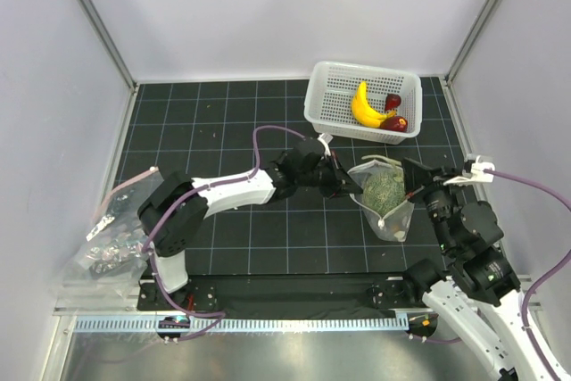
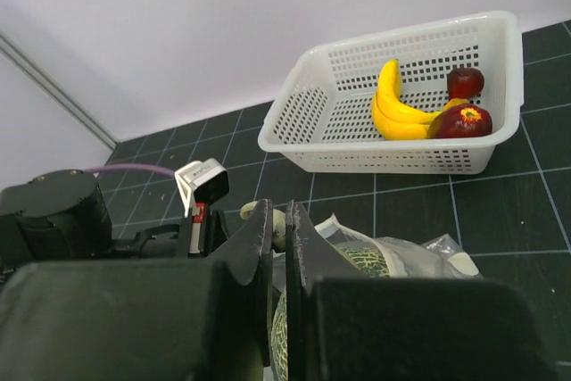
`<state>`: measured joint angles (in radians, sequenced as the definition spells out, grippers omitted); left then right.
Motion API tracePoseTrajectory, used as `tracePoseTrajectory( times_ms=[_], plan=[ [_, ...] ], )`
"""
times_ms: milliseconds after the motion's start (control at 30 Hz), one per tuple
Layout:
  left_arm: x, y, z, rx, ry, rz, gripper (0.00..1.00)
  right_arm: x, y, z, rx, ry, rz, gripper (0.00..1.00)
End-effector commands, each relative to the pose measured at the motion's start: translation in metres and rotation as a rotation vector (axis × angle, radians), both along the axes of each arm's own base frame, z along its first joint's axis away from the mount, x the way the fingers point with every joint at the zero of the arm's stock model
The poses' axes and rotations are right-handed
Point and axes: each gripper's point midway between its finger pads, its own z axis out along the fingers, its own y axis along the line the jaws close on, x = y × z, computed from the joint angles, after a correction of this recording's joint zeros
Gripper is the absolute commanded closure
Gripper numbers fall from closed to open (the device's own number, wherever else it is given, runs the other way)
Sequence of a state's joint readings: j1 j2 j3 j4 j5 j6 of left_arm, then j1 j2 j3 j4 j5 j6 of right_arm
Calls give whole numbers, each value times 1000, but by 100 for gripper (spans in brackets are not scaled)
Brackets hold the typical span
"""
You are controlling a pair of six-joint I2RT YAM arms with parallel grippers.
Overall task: Place the food in the zip-top bag and seal the zipper
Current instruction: Place the fake fruit in the zipper food storage bag.
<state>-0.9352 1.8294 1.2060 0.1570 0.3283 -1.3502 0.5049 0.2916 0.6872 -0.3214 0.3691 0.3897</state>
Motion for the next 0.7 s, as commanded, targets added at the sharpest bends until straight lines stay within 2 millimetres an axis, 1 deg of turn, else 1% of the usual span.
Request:
tracePoseTrajectory(
  times_ms=[0,33,67,167,267,300,333,400,467,633,667],
  plan=[
    [5,2,32,-7,-88,-20,100,-1,7,11,-43,4,40,99],
    [5,3,31,-1,-87,-25,100,1,10,7,-50,16,51,99],
    [5,3,34,-3,-95,-29,100,4,17,2,-57,32,77,99],
    [9,5,30,4,-90,-29,100,11,25,-7,-71,78,97,99],
    [13,8,27,5,-81,-28,100,14,23,-14,-109,146,79,99],
    [13,9,27,4,-77,-33,100,17,23,-28,-146,212,76,99],
    [14,10,29,2,-82,-30,100,17,22,-24,-156,223,72,99],
    [19,15,28,9,-87,-20,100,18,19,-33,-187,275,51,99],
    [22,20,30,8,-93,-11,100,20,18,-35,-177,286,39,99],
    [20,24,32,21,-102,-19,100,29,28,-52,-207,352,66,99],
    [20,25,35,21,-107,-21,100,29,31,-52,-210,355,76,99]
  ],
)
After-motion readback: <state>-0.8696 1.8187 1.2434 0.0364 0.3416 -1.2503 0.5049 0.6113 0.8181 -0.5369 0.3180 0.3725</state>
